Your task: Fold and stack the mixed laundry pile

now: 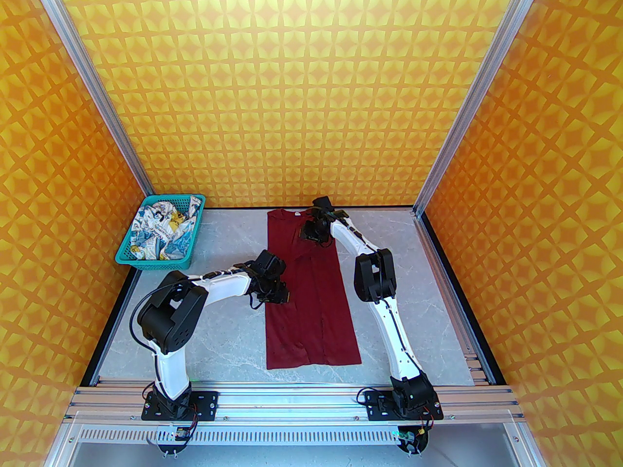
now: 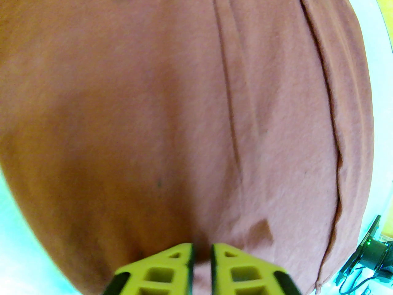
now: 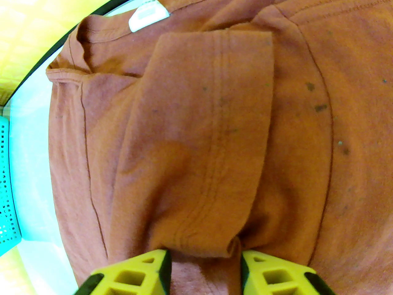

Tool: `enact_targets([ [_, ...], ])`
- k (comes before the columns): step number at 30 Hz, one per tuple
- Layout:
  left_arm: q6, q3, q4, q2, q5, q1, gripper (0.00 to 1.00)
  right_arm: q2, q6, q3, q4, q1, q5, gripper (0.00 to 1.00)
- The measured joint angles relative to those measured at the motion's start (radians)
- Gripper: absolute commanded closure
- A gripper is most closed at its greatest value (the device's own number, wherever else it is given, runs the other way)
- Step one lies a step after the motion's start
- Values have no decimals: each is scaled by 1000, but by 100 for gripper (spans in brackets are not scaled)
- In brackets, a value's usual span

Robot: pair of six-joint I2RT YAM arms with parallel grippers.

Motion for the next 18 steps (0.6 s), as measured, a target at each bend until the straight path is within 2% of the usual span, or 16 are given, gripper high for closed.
enact_targets([
  [4,2,0,-39,-62,-8,0,72,-40,-5,-35,-5,0,1,52],
  [8,-14,-21,-47,-175,-11,0,68,-193,-24,-172,-15,0,5,51],
  [11,-31,-63,-43,-263,-10,0,64,-396,-37,-386,13,0,5,50],
  [16,-55,-163,-45,-357,-11,0,61,-751,-58,-802,98,-3,7,49],
  [18,-66,-203,-51,-383,-11,0,61,-847,-67,-938,117,-3,5,49],
])
